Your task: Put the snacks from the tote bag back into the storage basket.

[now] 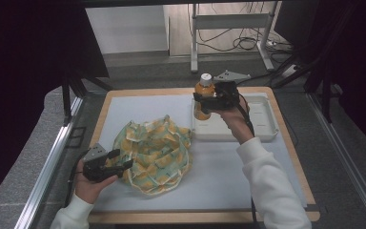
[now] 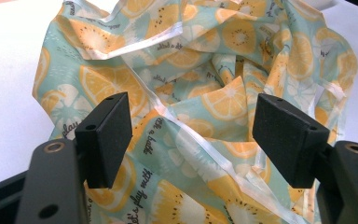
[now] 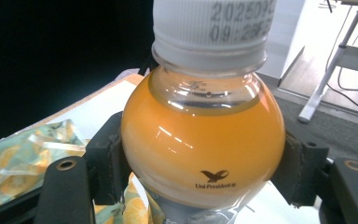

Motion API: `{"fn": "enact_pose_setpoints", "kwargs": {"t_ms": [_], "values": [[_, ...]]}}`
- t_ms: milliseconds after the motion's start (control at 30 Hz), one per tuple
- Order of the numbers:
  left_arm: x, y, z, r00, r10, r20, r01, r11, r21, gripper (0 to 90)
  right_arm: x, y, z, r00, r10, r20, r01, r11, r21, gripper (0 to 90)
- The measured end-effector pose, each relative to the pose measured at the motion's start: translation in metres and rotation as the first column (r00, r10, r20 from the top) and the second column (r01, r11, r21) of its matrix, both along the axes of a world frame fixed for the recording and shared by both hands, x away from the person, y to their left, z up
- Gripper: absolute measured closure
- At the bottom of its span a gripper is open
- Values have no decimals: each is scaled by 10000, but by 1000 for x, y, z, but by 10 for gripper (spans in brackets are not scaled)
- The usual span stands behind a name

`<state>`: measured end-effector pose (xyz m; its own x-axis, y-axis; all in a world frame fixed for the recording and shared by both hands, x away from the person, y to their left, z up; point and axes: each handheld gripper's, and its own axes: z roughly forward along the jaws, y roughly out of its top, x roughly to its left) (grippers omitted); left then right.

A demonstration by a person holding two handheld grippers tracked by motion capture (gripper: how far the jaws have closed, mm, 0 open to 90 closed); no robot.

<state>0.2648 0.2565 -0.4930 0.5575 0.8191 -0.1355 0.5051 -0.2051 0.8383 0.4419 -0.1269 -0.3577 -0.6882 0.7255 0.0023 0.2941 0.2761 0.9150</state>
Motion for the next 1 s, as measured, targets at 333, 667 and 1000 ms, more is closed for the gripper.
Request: {"fn": "enact_pose_setpoints", "kwargs": {"t_ms": [333, 667, 1000], "values": [[0, 1, 0, 10000, 10, -14, -10, 10000, -15, 290, 20, -5, -9, 9983, -531, -232, 528, 9985, -151, 304], [0, 1, 0, 10000, 31, -17, -31, 10000, -56, 290, 36, -4, -24, 9954, -818, -506, 804, 9963, -293, 304], [0, 2, 0, 10000, 36, 3, -36, 9999, -99, 290, 50, -1, -36, 9914, -1128, -663, 1101, 9930, -436, 303]]}}
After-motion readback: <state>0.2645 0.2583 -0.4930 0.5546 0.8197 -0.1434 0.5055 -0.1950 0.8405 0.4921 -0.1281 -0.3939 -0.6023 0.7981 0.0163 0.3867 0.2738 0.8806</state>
